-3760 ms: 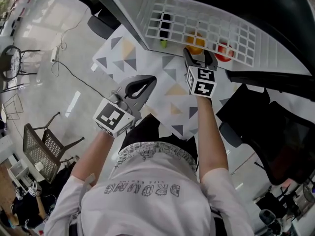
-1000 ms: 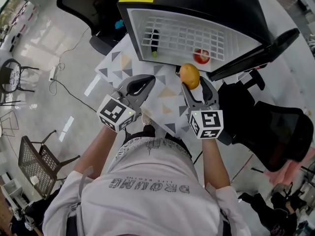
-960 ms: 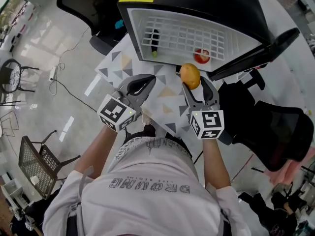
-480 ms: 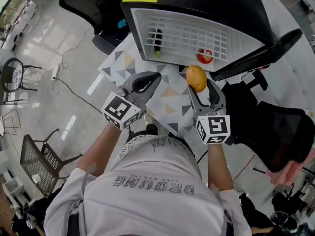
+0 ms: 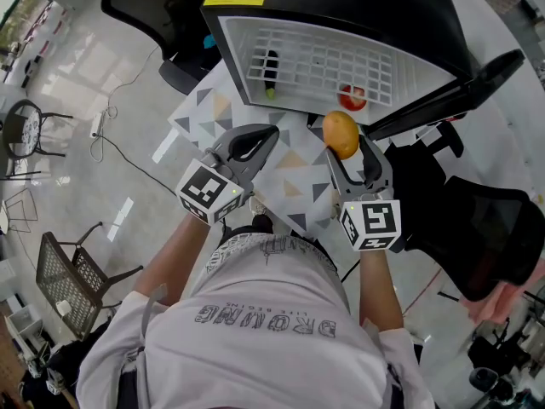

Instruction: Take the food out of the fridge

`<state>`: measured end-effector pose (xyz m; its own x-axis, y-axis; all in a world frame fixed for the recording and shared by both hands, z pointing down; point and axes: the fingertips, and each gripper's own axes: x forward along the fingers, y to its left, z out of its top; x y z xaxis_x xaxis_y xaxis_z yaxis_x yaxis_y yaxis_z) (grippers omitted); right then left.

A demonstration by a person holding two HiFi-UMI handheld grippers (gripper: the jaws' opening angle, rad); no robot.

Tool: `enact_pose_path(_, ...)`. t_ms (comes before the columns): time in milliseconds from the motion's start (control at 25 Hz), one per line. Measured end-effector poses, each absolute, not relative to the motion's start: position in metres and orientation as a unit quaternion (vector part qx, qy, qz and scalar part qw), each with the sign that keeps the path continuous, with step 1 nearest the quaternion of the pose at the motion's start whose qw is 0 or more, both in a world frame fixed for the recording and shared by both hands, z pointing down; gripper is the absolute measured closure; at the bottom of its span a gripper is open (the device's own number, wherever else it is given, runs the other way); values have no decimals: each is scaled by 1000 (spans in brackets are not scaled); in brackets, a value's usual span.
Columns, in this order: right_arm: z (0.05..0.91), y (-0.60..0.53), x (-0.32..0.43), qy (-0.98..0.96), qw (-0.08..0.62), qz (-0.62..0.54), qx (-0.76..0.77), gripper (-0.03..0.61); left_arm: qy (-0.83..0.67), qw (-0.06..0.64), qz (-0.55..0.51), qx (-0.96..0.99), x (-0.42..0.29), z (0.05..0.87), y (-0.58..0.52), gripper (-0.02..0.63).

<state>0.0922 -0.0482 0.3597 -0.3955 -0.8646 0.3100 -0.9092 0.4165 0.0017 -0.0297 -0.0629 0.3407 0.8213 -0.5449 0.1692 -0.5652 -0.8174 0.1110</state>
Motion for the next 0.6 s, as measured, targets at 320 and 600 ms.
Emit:
enact_pose_path(320, 364, -53, 95, -834, 138, 86, 527, 307, -296, 80, 69, 949, -26, 343, -67, 614)
enact_pose_path(600, 367, -57, 96, -838, 142, 86, 521, 307, -302, 82, 70, 947, -24, 344, -70, 614)
